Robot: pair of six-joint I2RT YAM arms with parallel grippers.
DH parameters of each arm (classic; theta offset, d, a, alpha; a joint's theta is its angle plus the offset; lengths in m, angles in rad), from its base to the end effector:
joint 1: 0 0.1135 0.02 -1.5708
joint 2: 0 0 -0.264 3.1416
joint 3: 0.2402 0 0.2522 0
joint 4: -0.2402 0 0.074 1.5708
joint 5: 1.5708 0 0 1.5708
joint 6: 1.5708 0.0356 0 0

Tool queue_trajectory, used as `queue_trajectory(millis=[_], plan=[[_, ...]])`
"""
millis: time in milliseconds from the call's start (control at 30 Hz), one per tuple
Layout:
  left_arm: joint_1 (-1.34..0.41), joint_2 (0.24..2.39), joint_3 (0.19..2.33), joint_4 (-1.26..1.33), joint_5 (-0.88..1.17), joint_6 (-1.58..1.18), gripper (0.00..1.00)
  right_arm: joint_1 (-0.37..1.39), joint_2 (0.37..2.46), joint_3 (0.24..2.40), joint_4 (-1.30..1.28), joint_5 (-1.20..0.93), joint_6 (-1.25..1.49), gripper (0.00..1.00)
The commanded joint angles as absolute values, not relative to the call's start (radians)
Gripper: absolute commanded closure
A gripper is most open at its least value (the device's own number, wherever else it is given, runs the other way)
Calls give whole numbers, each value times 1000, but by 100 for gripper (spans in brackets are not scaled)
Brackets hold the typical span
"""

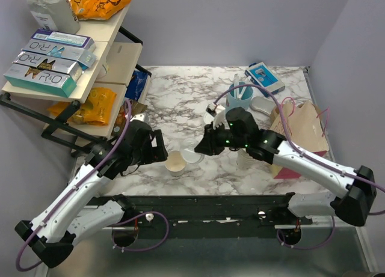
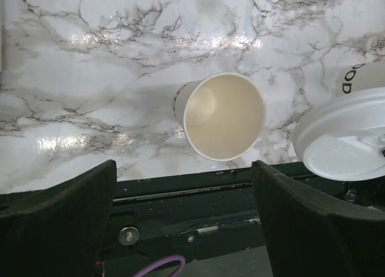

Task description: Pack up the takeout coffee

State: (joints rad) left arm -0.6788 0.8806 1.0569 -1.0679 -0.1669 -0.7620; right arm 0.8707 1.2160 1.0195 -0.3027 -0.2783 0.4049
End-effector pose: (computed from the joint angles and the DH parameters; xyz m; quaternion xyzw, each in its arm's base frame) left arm 0.1213 -0.0903 0.3342 -0.0668 0.9376 -0.1599 0.3013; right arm 0.1699 0.2168 0.3203 -0.2654 0.8122 0.3969 0.3352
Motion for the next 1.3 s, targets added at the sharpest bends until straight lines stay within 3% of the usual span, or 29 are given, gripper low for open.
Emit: queue_trajectory(millis=[0,500,967,1267], plan=[[-637,787,939,-921,-83,-787,1,908,1350,1091,-235,-321,480,75],[-629,488,696,-753,-155,-994,1,913,1558,1127,-149,-339,617,71],[-627,592,647,-693,-133,-999,1,911,1589,1150,-227,-310,569,52],[-618,655,629,-647,-132,-1002,1,911,1611,1180,-285,-284,531,51]])
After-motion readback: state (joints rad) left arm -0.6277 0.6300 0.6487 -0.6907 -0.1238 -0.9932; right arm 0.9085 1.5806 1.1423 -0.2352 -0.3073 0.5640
